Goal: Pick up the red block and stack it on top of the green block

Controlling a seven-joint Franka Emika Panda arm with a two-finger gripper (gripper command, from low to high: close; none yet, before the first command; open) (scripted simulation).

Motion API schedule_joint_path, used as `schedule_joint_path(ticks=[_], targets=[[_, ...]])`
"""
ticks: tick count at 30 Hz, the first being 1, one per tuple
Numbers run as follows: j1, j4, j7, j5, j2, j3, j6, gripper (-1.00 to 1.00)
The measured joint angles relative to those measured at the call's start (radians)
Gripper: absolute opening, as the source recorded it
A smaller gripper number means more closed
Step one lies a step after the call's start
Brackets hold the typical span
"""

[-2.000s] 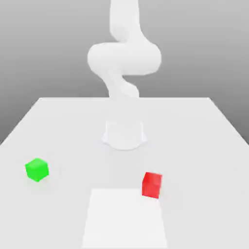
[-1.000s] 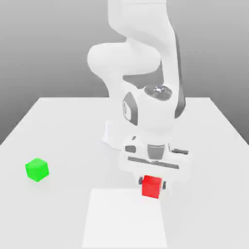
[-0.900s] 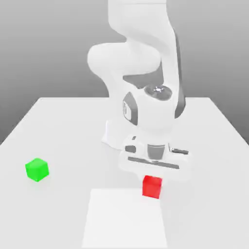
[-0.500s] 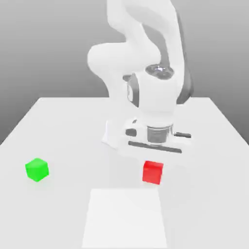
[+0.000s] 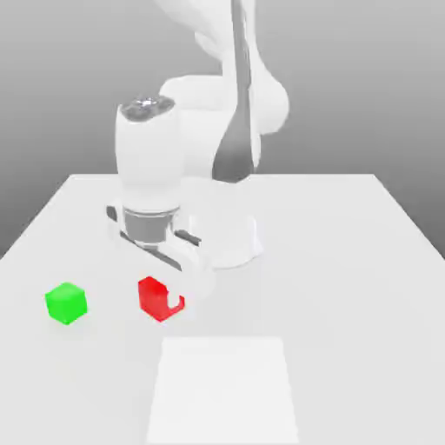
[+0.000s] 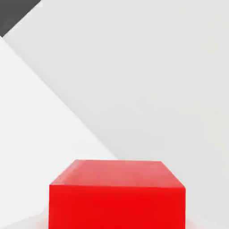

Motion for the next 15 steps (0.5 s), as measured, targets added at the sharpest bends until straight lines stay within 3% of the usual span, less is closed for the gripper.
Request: schedule_joint_path(ticks=[11, 15], targets=[[-0.271, 0.05, -0.004, -0.08, -0.023, -0.209, -0.067, -1.0], [-0.272, 0.06, -0.054, -0.019, 0.057, -0.242, 0.002, -1.0]])
